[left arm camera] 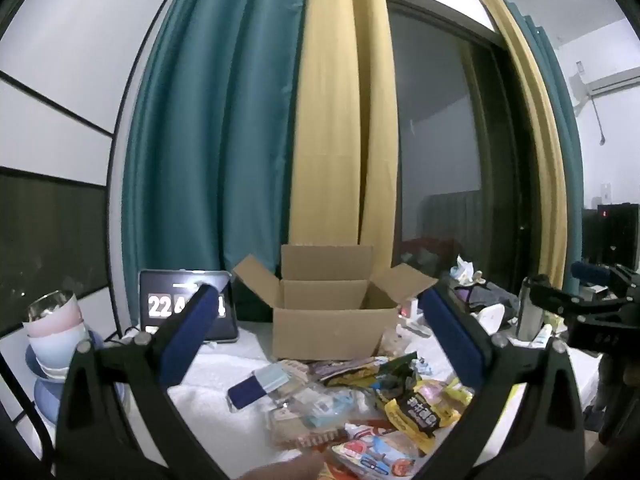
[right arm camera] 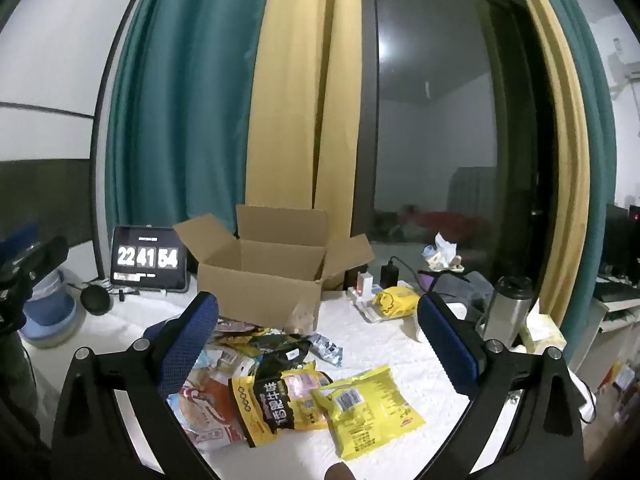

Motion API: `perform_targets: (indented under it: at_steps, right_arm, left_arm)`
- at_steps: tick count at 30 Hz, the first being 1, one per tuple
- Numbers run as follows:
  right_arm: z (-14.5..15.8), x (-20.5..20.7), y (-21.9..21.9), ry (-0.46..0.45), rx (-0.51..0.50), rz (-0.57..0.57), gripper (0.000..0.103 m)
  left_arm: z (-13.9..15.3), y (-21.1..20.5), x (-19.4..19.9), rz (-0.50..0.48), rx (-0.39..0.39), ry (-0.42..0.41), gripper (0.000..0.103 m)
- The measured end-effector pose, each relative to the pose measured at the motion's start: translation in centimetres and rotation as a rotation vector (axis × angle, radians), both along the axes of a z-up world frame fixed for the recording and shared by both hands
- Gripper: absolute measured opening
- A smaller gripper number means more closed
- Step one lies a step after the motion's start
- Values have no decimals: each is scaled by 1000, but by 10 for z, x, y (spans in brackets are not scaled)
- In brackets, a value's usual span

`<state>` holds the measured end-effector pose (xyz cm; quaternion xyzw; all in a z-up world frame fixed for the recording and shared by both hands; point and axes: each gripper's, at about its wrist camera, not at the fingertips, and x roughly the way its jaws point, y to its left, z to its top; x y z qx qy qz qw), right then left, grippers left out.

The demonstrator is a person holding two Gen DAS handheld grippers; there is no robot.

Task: Organize snacks

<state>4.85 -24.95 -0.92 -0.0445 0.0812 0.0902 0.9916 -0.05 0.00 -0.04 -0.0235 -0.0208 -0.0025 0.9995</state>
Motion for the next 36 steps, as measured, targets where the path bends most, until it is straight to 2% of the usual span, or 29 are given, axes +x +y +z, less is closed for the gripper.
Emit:
perform_targets:
  at_steps: [3, 5, 6, 8, 13, 36]
  right_arm:
    - [-4, 9, -1, 17, -13, 11, 102]
    - [-3, 5, -7, -23, 10, 13, 102]
    - [-2, 2, 1, -30, -32, 5, 102]
    - [0, -1, 4, -28, -29, 5, 102]
    - [4, 0, 1, -13, -21, 9, 102]
    - [2, -2, 1, -8, -18, 13, 102]
  left_arm:
    - [0, 0, -4, 11, 6, -5, 103]
    - [4, 0, -9, 9, 9, -3, 103]
    - [5, -1, -13, 8, 9, -1, 103]
    - [5, -3, -19, 5, 11, 7, 103]
    - [3, -4, -3, 2, 15, 63, 103]
    - [0, -6, -3, 14, 19, 81, 103]
